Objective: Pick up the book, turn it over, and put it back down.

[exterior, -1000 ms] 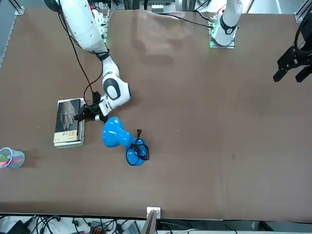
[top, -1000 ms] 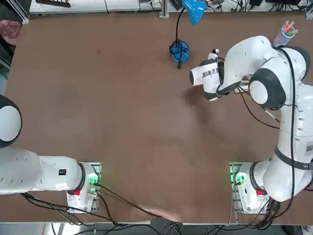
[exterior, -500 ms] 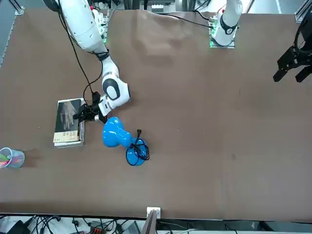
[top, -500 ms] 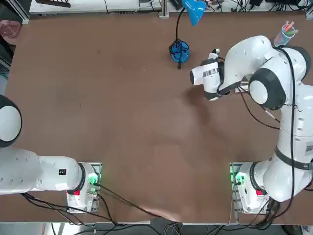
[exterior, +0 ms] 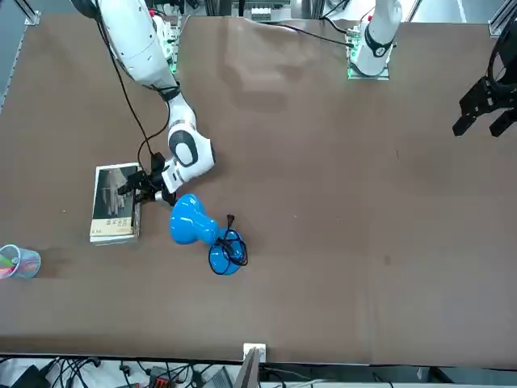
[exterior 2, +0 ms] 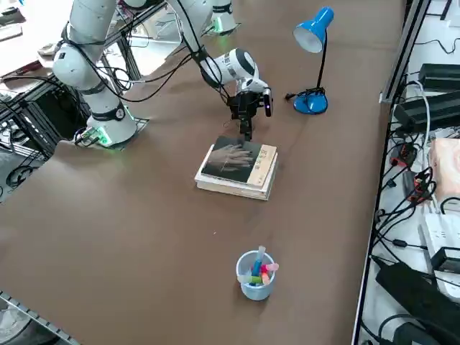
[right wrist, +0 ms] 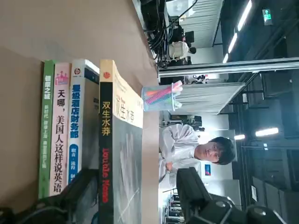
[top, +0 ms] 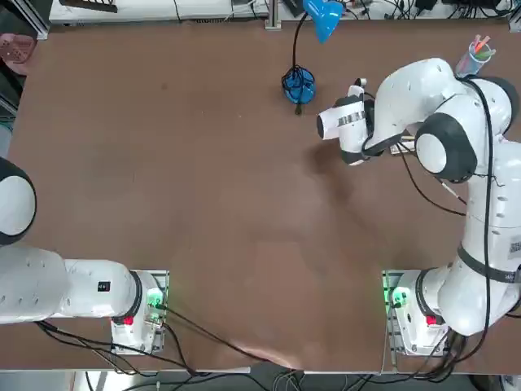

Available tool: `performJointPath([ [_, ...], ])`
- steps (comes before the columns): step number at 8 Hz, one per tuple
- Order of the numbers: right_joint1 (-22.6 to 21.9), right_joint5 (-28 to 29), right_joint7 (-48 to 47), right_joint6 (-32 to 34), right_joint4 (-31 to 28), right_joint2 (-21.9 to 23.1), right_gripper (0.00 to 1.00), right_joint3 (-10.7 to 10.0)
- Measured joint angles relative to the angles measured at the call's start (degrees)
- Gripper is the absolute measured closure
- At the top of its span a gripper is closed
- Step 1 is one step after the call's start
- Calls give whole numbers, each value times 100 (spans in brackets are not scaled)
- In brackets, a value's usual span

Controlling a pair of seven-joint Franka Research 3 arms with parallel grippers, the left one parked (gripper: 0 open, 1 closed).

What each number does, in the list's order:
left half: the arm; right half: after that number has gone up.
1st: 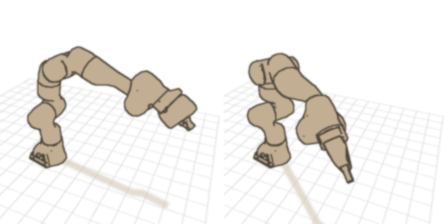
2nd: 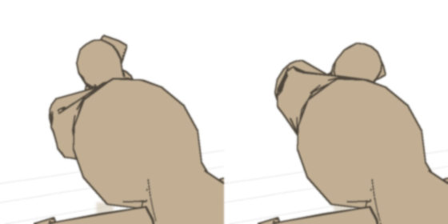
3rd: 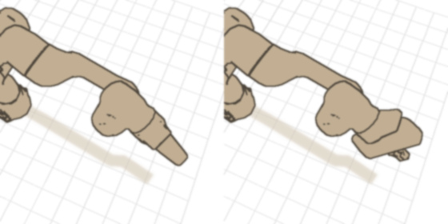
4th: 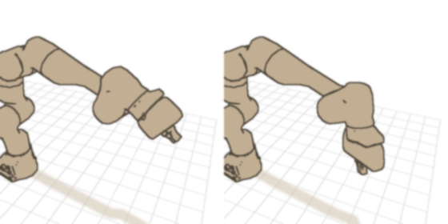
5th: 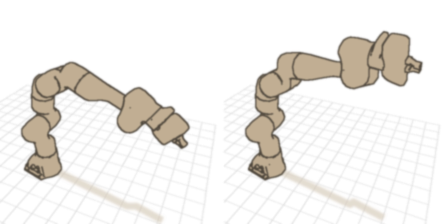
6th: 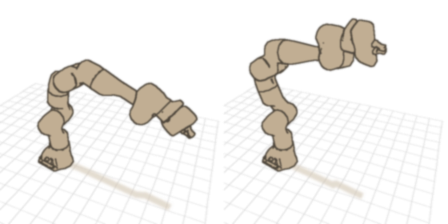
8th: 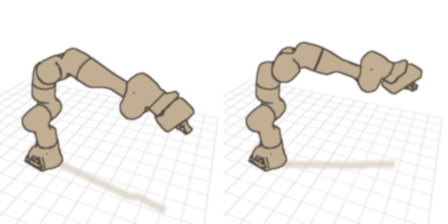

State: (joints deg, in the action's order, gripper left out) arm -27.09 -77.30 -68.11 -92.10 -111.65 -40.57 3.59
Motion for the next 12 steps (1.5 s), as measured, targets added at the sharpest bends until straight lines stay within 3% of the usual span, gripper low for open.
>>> performJointPath([
  [4,141,63,-6,-287,3,236,0,0],
  [8,375,475,2,-897,-14,612,0,3],
  [12,480,581,3,-1191,-323,837,0,7],
])
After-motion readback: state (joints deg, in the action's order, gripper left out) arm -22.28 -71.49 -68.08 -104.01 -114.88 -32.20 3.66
